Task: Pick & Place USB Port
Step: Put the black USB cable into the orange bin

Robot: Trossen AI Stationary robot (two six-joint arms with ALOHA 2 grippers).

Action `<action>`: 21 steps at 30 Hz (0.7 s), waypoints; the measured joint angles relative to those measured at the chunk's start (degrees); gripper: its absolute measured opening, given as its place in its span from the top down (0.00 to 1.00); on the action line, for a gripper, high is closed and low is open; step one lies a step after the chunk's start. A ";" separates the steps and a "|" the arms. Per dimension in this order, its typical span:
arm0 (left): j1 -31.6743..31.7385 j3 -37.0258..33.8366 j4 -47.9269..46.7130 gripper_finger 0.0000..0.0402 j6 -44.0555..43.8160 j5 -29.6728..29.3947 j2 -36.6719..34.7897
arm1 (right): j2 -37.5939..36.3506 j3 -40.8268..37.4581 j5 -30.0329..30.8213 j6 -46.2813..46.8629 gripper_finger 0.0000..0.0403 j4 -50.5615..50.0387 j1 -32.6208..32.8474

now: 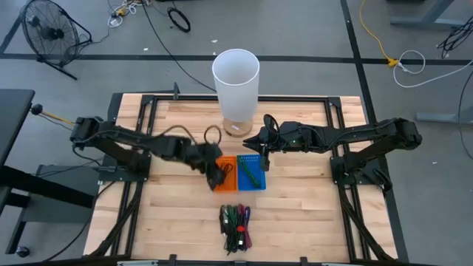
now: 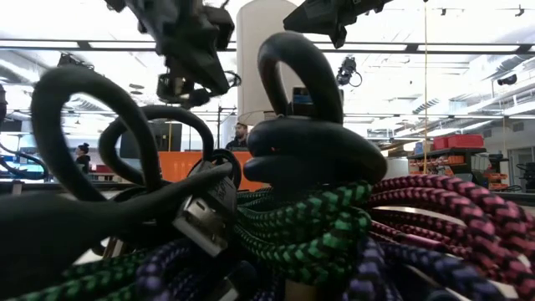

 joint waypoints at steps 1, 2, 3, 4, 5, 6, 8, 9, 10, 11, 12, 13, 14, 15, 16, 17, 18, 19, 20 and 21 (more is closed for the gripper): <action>1.60 -0.02 -0.32 0.99 0.71 0.76 0.00 | 0.00 0.00 0.01 -0.12 0.87 0.00 0.00; 3.12 -0.02 -0.31 0.99 1.51 1.17 0.15 | 0.00 0.00 0.01 -0.14 0.87 -0.02 -0.01; 4.52 0.00 -0.13 0.99 1.97 1.26 0.52 | 0.00 0.00 0.01 -0.12 0.87 -0.05 -0.01; 5.65 0.00 -0.34 0.99 2.48 1.54 0.83 | 0.00 0.00 0.01 -0.13 0.87 -0.05 0.00; 6.69 -0.04 -0.66 0.99 3.04 2.04 0.92 | 0.00 0.00 0.01 -0.14 0.87 -0.06 -0.01; 7.53 -0.04 -0.55 0.99 3.42 2.47 0.92 | 0.00 0.00 0.01 -0.15 0.87 -0.07 -0.01; 8.68 0.00 -0.14 0.99 3.62 2.74 0.90 | 0.00 0.00 0.01 -0.17 0.87 -0.12 0.01; 9.02 0.00 -0.31 0.99 3.65 2.83 0.90 | 0.00 0.00 0.01 -0.19 0.87 -0.14 -0.01; 9.23 0.00 -0.32 0.99 3.71 2.87 0.90 | 0.00 0.00 0.01 -0.19 0.87 -0.19 -0.01; 9.32 0.00 -0.25 0.99 3.76 2.87 0.90 | 0.00 0.00 0.01 -0.24 0.87 -0.29 0.00; 9.32 0.00 -0.18 0.99 3.77 2.86 0.90 | 0.00 0.00 0.01 -0.30 0.87 -0.43 -0.01; 9.21 0.00 -0.23 0.99 3.81 2.85 0.90 | 0.00 0.00 0.01 -0.32 0.87 -0.54 -0.01; 9.07 0.00 -0.24 0.99 3.79 2.82 0.90 | 0.00 0.00 0.01 -0.34 0.87 -0.58 0.00; 9.06 0.00 0.02 0.99 3.47 2.79 0.90 | 0.00 0.00 0.01 -0.38 0.87 -0.58 0.00; 8.96 0.00 0.45 0.99 3.32 2.66 0.90 | 0.00 0.00 0.15 -0.42 0.87 -0.58 0.00; 8.72 0.00 0.87 0.99 3.20 2.56 0.90 | 0.00 0.00 0.51 -0.49 0.87 -0.57 0.00; 8.53 0.00 1.17 0.99 3.22 2.30 0.90 | 0.00 0.00 0.93 -0.52 0.87 -0.58 0.01; 8.34 0.00 1.37 0.99 3.20 1.57 0.90 | 0.00 0.00 1.40 -0.52 0.87 -0.58 0.01; 8.09 0.00 1.42 0.99 3.16 0.91 0.90 | 0.00 0.00 1.71 -0.52 0.87 -0.58 0.01; 7.99 0.00 1.42 0.98 2.97 0.27 0.90 | 0.00 0.00 1.93 -0.52 0.87 -0.58 -0.01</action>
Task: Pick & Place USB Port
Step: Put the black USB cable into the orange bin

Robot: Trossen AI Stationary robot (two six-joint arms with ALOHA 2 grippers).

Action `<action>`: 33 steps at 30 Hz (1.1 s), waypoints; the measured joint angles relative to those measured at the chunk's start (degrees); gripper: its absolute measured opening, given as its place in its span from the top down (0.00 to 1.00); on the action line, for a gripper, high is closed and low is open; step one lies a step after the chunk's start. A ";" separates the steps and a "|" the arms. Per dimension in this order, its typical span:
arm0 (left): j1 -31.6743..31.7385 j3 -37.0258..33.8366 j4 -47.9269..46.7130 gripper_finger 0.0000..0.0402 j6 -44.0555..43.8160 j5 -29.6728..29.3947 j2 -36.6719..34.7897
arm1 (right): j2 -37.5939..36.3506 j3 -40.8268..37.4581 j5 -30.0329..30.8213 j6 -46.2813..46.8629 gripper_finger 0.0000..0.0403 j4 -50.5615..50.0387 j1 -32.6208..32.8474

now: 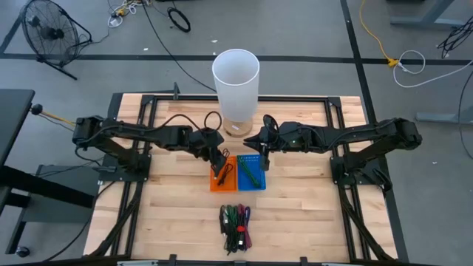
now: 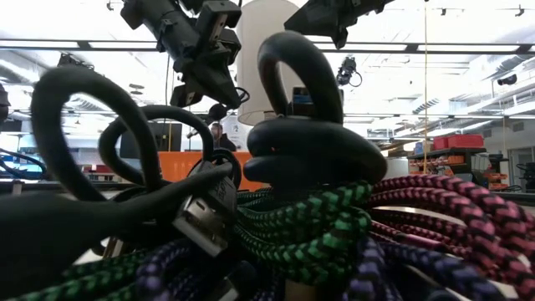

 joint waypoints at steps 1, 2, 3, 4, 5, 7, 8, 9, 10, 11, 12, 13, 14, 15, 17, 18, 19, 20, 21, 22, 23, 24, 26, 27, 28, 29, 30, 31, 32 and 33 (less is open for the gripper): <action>-0.07 0.00 -0.04 0.98 -0.07 -0.31 0.00 | 0.00 0.00 0.01 0.00 0.87 0.01 0.01; -0.07 0.00 -0.11 0.97 -0.07 -0.48 0.00 | 0.00 0.00 0.02 0.00 0.87 0.00 0.01; -0.07 0.00 -0.17 0.96 -0.02 -0.82 0.00 | 0.00 0.00 0.01 0.00 0.87 0.00 0.00; -0.25 0.00 -0.20 0.96 0.26 -1.58 0.00 | 0.00 0.00 0.01 0.00 0.87 0.00 0.00; -0.37 0.00 -0.20 0.95 0.49 -2.36 0.00 | 0.00 0.00 0.01 0.03 0.87 0.02 0.00; -0.60 0.00 -0.15 0.94 0.43 -3.14 0.00 | 0.00 0.00 0.01 0.44 0.87 0.02 0.00; -0.61 0.00 -0.10 0.93 0.23 -3.13 0.00 | 0.00 0.00 -0.02 0.49 0.87 0.01 0.02; -0.61 0.00 -0.09 0.93 0.21 -2.95 0.00 | 0.00 0.00 -0.06 0.52 0.87 0.02 0.01; -0.61 0.00 -0.11 0.92 0.21 -2.40 0.00 | 0.00 0.00 -0.07 0.52 0.87 0.02 0.00; -0.61 0.00 -0.15 0.91 0.21 -1.79 0.00 | 0.00 0.00 -0.05 0.55 0.87 0.02 0.00; -0.64 0.00 -0.25 0.91 0.20 -1.57 0.00 | 0.00 0.00 -0.02 0.55 0.87 0.02 0.01; -0.66 0.00 -0.33 0.90 0.15 -1.51 0.00 | 0.00 0.00 -0.02 0.55 0.87 0.02 0.00; -0.66 0.00 -0.40 0.90 -0.03 -1.51 0.00 | 0.00 0.00 -0.02 0.56 0.87 0.02 0.00; -0.66 0.00 -0.44 0.90 -0.09 -1.52 0.00 | 0.00 0.00 -0.02 0.56 0.87 0.02 0.01; -0.63 0.00 -0.64 0.89 -0.12 -1.52 0.00 | 0.00 0.00 -0.02 0.57 0.87 0.04 0.00; -0.64 0.00 -0.92 0.88 -0.15 -1.52 0.00 | 0.00 0.00 -0.02 0.55 0.87 0.04 0.00; -0.64 0.00 -1.19 0.88 -0.20 -1.52 0.00 | 0.00 0.00 -0.02 0.55 0.87 0.04 0.02; -0.64 0.00 -1.39 0.87 -0.20 -1.50 0.00 | 0.00 0.00 -0.02 0.55 0.87 0.04 0.01; -0.64 0.00 -1.47 0.86 -0.18 -1.50 0.00 | 0.00 0.00 -0.02 0.55 0.87 0.04 0.00; -0.64 0.00 -1.46 0.86 -0.09 -1.50 0.00 | 0.00 0.00 -0.02 0.55 0.87 0.04 0.00; -0.64 0.00 -1.49 0.85 -0.09 -1.50 0.00 | 0.00 0.00 -0.02 0.55 0.87 0.05 0.00; -0.64 0.00 -1.59 0.85 -0.09 -1.52 0.00 | 0.00 0.00 -0.02 0.55 0.87 0.05 0.00; -0.64 0.00 -1.95 0.84 -0.84 -1.50 0.00 | 0.00 0.00 -0.02 0.55 0.87 0.07 0.02; -0.64 0.00 -2.31 0.84 -1.33 -1.46 0.00 | 0.00 0.00 -0.02 0.55 0.87 0.07 0.01; -0.64 0.00 -3.01 0.84 -1.70 -1.46 0.00 | 0.00 0.00 -0.02 0.55 0.87 0.07 0.02; -0.64 0.00 -3.67 0.84 -1.97 -1.44 0.00 | 0.00 0.00 -0.02 0.55 0.87 0.07 0.00; -0.64 0.00 -4.32 0.85 -2.41 -1.24 0.00 | 0.00 0.00 -0.02 0.55 0.87 0.07 0.01; -0.63 0.00 -5.08 0.85 -2.80 -0.53 0.00 | 0.00 0.00 -0.02 0.55 0.87 0.07 0.00; -0.64 0.00 -5.69 0.86 -3.03 0.29 0.00 | 0.00 0.00 -0.02 0.53 0.87 0.07 0.00; -0.62 0.00 -6.09 0.87 -3.04 0.86 0.00 | 0.00 0.00 -0.02 0.55 0.87 0.07 0.00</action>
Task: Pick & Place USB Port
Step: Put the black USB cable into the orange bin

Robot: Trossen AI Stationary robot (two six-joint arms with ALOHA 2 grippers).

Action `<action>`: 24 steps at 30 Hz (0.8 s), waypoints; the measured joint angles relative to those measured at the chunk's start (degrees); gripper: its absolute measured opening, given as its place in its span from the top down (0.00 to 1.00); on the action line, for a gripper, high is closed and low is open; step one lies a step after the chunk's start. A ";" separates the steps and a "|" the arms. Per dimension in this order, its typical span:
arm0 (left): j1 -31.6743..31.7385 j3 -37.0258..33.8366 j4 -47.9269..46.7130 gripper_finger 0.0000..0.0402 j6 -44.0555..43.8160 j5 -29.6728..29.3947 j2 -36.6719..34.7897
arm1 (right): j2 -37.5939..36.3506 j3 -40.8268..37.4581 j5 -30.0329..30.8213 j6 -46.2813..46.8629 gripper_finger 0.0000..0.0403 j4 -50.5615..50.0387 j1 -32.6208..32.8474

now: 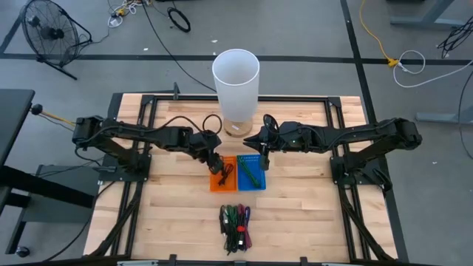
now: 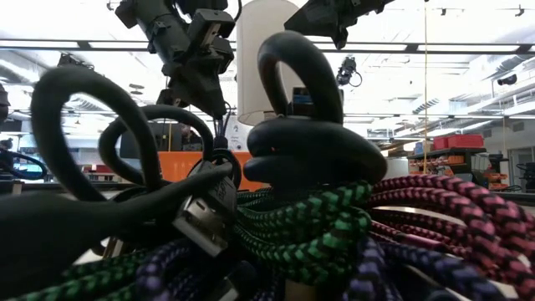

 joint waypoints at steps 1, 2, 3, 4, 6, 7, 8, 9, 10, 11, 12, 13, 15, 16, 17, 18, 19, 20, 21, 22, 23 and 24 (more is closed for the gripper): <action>-0.01 0.00 -0.09 0.88 0.36 0.27 0.00 | 0.00 0.00 0.00 0.00 0.87 0.00 0.00; -0.01 0.00 -0.05 0.89 1.06 0.28 0.00 | 0.00 0.00 0.00 -0.02 0.87 0.00 0.02; -0.01 0.00 -0.04 0.90 1.78 0.30 0.00 | 0.00 0.00 0.00 -0.02 0.87 0.00 0.02; -0.01 0.00 0.02 0.91 2.36 0.15 0.00 | 0.00 0.00 0.00 -0.02 0.87 0.00 0.00; -0.01 0.00 0.35 0.94 3.20 -1.25 0.00 | 0.00 0.00 0.00 -0.02 0.87 0.02 0.00; 0.01 0.00 0.51 0.95 3.30 -1.52 0.00 | 0.00 0.00 0.00 -0.02 0.87 0.01 0.01; 0.01 0.00 0.48 0.96 3.53 -1.54 0.00 | 0.00 0.00 0.00 -0.02 0.87 0.02 0.02; 0.01 0.00 0.42 0.98 3.56 -1.55 0.00 | 0.00 0.00 0.00 -0.03 0.87 0.02 0.02; 0.01 0.00 0.28 0.98 3.56 -1.56 0.00 | 0.00 0.00 0.02 -0.13 0.87 0.02 0.00; 0.01 0.00 0.10 0.98 3.64 -1.56 0.00 | 0.00 0.00 0.02 -0.17 0.87 0.02 0.00; 0.01 0.00 0.00 0.98 3.69 -1.25 0.00 | 0.00 0.00 0.02 -0.17 0.87 0.02 0.01; 0.01 0.00 0.00 0.98 3.78 -0.31 0.00 | 0.00 0.00 0.01 -0.17 0.87 0.01 0.01; 0.02 0.00 0.01 0.98 4.48 1.30 0.00 | 0.00 0.00 0.01 -0.20 0.87 0.01 0.00; 0.24 0.00 -0.03 0.99 4.52 2.43 0.00 | 0.00 0.00 0.02 -0.20 0.87 0.02 0.00; 0.50 0.00 0.01 0.99 4.51 3.46 0.00 | 0.00 0.00 0.02 -0.20 0.87 0.02 0.02; 0.74 0.00 0.03 0.99 4.25 4.53 0.00 | 0.00 0.00 0.02 -0.23 0.87 0.02 0.01; 1.05 0.00 0.03 0.99 4.08 5.71 0.00 | 0.00 0.00 0.02 -0.26 0.87 0.02 0.02; 1.35 0.00 0.02 0.99 4.05 6.73 0.00 | 0.00 0.00 0.02 -0.29 0.87 0.02 0.01; 1.63 0.00 -0.07 0.99 4.01 7.56 0.00 | 0.00 0.00 0.02 -0.32 0.87 0.02 0.01; 1.90 0.00 -0.16 0.99 3.97 7.88 0.00 | 0.00 0.00 0.02 -0.31 0.87 0.02 0.00; 2.07 0.00 -0.28 0.99 3.73 7.81 0.00 | 0.00 0.00 0.01 -0.31 0.87 0.01 0.01; 2.11 0.00 -0.42 0.98 3.27 7.82 0.00 | 0.00 0.00 0.02 -0.31 0.87 0.01 0.02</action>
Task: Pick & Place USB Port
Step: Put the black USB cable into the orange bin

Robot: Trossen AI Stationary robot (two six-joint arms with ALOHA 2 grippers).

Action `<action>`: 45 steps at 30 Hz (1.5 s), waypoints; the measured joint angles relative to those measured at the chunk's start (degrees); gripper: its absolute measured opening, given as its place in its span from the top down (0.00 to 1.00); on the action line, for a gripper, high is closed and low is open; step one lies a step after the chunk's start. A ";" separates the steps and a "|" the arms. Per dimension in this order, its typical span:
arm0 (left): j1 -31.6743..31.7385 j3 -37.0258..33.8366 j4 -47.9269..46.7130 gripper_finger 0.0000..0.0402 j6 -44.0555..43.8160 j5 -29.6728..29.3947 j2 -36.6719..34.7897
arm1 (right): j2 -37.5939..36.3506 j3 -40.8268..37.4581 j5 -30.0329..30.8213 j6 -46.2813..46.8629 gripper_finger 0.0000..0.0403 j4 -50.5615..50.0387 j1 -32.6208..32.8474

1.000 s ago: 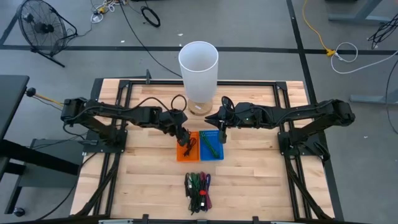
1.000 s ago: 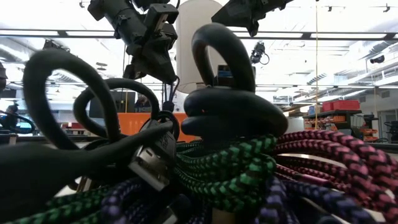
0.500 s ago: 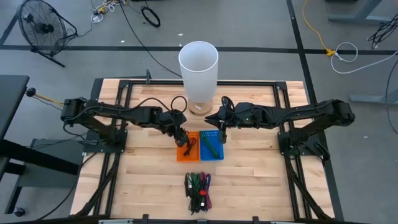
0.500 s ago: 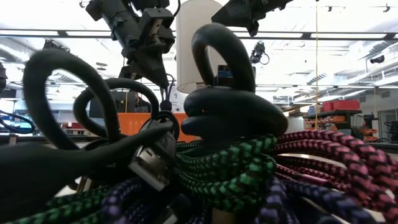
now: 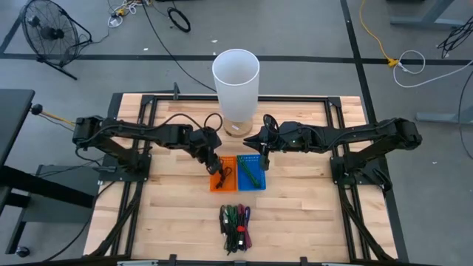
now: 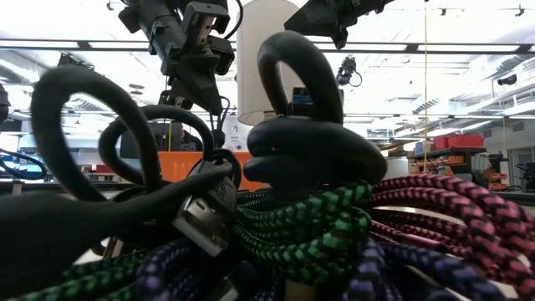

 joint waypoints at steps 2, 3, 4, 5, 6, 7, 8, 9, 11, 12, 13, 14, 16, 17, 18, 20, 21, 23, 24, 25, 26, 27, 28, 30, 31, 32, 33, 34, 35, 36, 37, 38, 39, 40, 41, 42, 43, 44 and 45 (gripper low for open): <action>0.00 0.00 -0.10 0.98 -0.04 0.29 0.00 | 0.00 0.00 -0.02 0.00 0.87 -0.01 -0.02; 0.00 0.00 -0.36 0.98 -0.03 0.78 0.00 | 0.00 0.00 0.00 0.00 0.87 0.00 -0.01; -0.04 0.00 -0.89 0.99 -0.06 1.18 0.00 | 0.00 0.00 0.00 0.00 0.87 0.00 0.00; -0.10 0.00 -1.59 0.99 -0.18 1.72 0.00 | 0.00 0.00 0.00 0.00 0.87 0.01 -0.01; -0.11 0.00 -2.09 0.99 -0.32 1.89 0.00 | 0.00 0.00 -0.02 0.00 0.87 -0.01 -0.01; -0.22 0.01 -2.59 0.99 -0.41 1.88 0.00 | 0.00 0.00 0.00 0.00 0.87 0.00 0.00; -0.40 0.02 -3.15 0.98 -0.78 1.90 0.10 | 0.00 0.00 0.00 0.02 0.87 0.01 -0.01; -0.47 0.02 -3.46 0.97 -1.26 1.84 0.30 | 0.00 0.00 -0.02 0.02 0.87 0.00 0.00; -0.59 0.02 -3.46 0.94 -1.31 -0.01 0.48 | 0.00 0.00 0.00 0.02 0.87 0.00 -0.01; -0.78 0.02 -3.31 0.93 -1.30 -1.16 0.45 | 0.00 0.00 -0.01 0.02 0.87 0.00 -0.01; -0.81 0.02 -3.24 0.91 -1.26 -1.62 0.44 | 0.00 0.00 0.00 0.02 0.87 -0.01 -0.02; -0.79 0.02 -3.28 0.89 -1.22 -1.75 0.44 | 0.00 0.00 -0.02 0.02 0.87 -0.01 -0.02; -0.83 0.02 -3.31 0.85 -1.11 -1.67 0.44 | 0.00 0.00 0.00 0.04 0.87 -0.01 0.00; -0.95 0.02 -3.32 0.84 -1.09 -1.50 0.44 | 0.00 0.00 -0.02 0.04 0.87 -0.01 -0.02; -1.09 0.02 -3.37 0.82 -1.07 -1.19 0.44 | 0.00 0.00 -0.01 0.04 0.87 -0.03 -0.02; -1.43 0.02 -3.12 0.79 -0.95 0.20 0.44 | 0.00 0.00 -0.01 0.04 0.87 -0.02 0.00; -1.60 0.02 -2.89 0.77 -0.89 0.37 0.44 | 0.00 0.00 -0.02 0.04 0.87 -0.03 0.00; -2.08 0.02 -2.47 0.74 -0.61 0.35 0.44 | 0.00 0.00 0.00 0.04 0.87 -0.03 0.00; -2.24 0.02 -1.96 0.72 -0.30 0.38 0.44 | 0.00 0.00 -0.01 0.04 0.87 -0.03 0.00; -2.47 0.02 -1.30 0.71 -0.08 0.37 0.44 | 0.00 0.00 -0.02 0.04 0.87 -0.03 -0.02; -2.65 0.02 -0.73 0.70 0.00 0.35 0.44 | 0.00 0.00 -0.01 0.04 0.87 -0.03 -0.01; -2.77 0.02 -0.23 0.68 -0.02 0.30 0.44 | 0.00 0.00 -0.01 0.04 0.87 -0.03 -0.01; -2.78 0.02 0.41 0.67 0.00 0.26 0.44 | 0.00 0.00 -0.02 0.04 0.87 -0.03 0.00; -2.74 0.02 1.52 0.66 0.59 0.19 0.39 | 0.00 0.00 -0.01 0.04 0.87 -0.03 0.00; -2.64 0.04 1.77 0.65 1.32 0.15 0.39 | 0.00 0.00 0.00 0.04 0.87 -0.03 0.00; -2.62 0.02 1.83 0.65 1.49 0.15 0.39 | 0.00 0.00 0.00 0.04 0.87 -0.03 -0.02; -2.66 0.02 1.79 0.65 1.33 0.29 0.39 | 0.00 0.00 -0.02 0.04 0.87 -0.10 -0.02; -3.02 0.02 1.76 0.65 1.19 1.00 0.39 | 0.00 0.00 -0.02 0.06 0.87 -0.32 0.00; -3.50 0.02 1.78 0.65 1.20 2.08 0.39 | 0.00 0.00 -0.02 0.13 0.87 -0.85 0.00; -4.09 0.02 1.79 0.65 1.39 3.00 0.39 | 0.00 0.00 -0.02 0.19 0.87 -1.66 -0.01; -4.89 0.02 1.76 0.65 1.50 3.71 0.39 | 0.00 0.00 -0.01 0.35 0.87 -2.42 0.00; -5.82 0.02 1.77 0.65 1.52 4.10 0.39 | 0.00 -0.02 -0.01 0.37 0.87 -3.06 -0.01; -6.77 0.02 1.76 0.65 1.63 4.31 0.39 | 0.00 -0.02 0.00 0.37 0.87 -3.35 -0.01; -7.81 0.02 1.79 0.65 1.93 4.33 0.39 | 0.00 -0.02 0.00 0.37 0.87 -3.42 -0.01; -8.97 0.02 1.79 0.65 1.99 4.31 0.39 | 0.00 -0.02 -0.02 0.37 0.87 -3.42 -0.01; -10.31 0.02 1.77 0.65 1.95 4.08 0.39 | 0.00 -0.02 0.00 0.37 0.87 -3.42 -0.02; -11.76 0.02 1.81 0.65 1.76 3.52 0.39 | 0.00 -0.02 -0.02 0.37 0.87 -3.42 -0.02; -13.39 0.02 1.89 0.65 1.53 2.91 0.57 | 0.00 -0.02 0.00 0.37 0.87 -3.42 -0.02; -15.16 0.02 2.15 0.65 1.31 2.45 0.83 | 0.00 -0.02 0.00 0.37 0.87 -3.42 0.00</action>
